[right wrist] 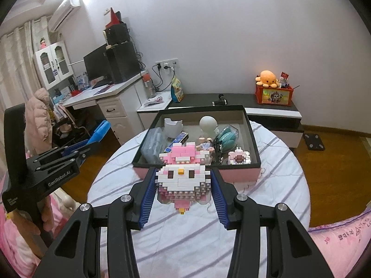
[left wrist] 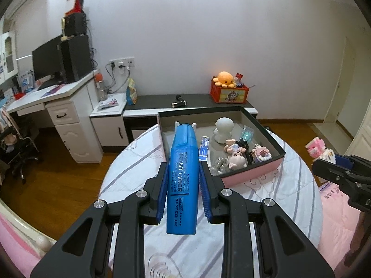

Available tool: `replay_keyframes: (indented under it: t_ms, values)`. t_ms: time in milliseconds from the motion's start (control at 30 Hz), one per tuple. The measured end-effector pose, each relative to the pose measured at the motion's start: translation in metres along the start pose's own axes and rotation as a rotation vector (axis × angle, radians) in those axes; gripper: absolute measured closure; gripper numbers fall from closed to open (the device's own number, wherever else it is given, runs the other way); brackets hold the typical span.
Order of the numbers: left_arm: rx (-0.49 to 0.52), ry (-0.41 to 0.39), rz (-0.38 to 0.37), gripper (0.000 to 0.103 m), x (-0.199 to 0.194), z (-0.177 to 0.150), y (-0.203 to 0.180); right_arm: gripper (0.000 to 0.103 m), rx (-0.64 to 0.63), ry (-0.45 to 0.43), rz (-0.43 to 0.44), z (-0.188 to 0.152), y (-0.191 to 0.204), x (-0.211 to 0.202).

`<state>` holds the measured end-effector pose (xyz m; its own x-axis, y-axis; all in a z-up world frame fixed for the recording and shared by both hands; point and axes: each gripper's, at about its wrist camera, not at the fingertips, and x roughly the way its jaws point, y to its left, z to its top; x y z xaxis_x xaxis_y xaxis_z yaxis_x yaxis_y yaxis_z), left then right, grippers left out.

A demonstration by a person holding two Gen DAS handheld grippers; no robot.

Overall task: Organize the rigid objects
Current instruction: 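Lift and carry the blue marker and block cat figure over the pink box, then lower both held items into the pink box and open both tools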

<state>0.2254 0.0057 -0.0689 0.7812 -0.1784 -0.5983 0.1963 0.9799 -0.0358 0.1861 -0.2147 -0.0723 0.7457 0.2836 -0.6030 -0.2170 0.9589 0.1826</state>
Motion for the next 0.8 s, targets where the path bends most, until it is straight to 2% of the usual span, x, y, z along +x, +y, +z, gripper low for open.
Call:
replay_keyframes:
  t_ms: [233, 467, 733, 767, 800]
  values:
    - [0.029, 0.089, -0.022, 0.077, 0.073, 0.026, -0.005, 0.056, 0.026, 0.075, 0.004, 0.029, -0.026, 0.069]
    - [0.039, 0.194, -0.059, 0.077, 0.131, 0.037, -0.014, 0.056, 0.045, 0.198, 0.017, 0.043, -0.049, 0.138]
    - [0.072, 0.221, -0.042, 0.075, 0.149, 0.041, -0.026, 0.055, 0.049, 0.222, 0.029, 0.047, -0.06, 0.156]
    - [0.076, 0.221, -0.026, 0.075, 0.15, 0.04, -0.026, 0.054, 0.054, 0.226, 0.03, 0.047, -0.06, 0.156]
    - [0.077, 0.223, -0.018, 0.075, 0.151, 0.041, -0.025, 0.048, 0.059, 0.227, 0.029, 0.047, -0.061, 0.156]
